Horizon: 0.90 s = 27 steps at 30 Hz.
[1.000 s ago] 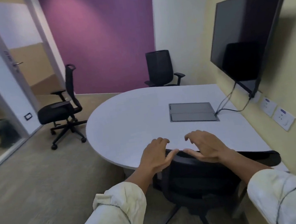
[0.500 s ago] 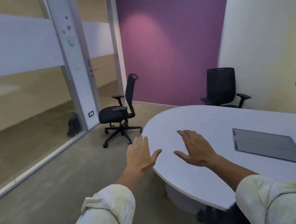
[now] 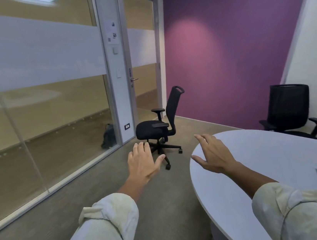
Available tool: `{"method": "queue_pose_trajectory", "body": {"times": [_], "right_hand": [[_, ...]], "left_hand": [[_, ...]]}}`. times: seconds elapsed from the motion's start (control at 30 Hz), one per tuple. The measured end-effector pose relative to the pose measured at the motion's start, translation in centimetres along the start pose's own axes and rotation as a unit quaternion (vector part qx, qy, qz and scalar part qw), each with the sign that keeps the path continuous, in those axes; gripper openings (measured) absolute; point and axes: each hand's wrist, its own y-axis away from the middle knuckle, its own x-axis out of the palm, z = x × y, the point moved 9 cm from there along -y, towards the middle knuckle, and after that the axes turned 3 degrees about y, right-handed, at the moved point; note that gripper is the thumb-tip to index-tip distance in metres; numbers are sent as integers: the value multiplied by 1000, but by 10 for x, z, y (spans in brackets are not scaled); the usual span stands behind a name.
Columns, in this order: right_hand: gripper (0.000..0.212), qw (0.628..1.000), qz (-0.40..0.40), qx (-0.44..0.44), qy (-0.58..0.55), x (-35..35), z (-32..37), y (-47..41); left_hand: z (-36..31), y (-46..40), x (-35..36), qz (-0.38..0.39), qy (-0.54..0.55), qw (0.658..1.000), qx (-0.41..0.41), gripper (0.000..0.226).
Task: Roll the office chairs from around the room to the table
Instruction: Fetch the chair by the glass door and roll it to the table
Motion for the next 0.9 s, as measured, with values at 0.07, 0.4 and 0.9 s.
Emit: {"method": "queue_pose_trajectory", "body": {"times": [0.07, 0.4, 0.9], "right_hand": [[80, 1000, -4, -9, 4, 13, 2, -25], [81, 998, -19, -51, -19, 91, -20, -185], [80, 999, -2, -44, -30, 214, -108, -405]], "left_hand": [[13, -21, 7, 2, -6, 1000, -6, 83], [62, -158, 64, 9, -47, 999, -4, 87], [114, -377, 170, 33, -49, 997, -52, 89]]}}
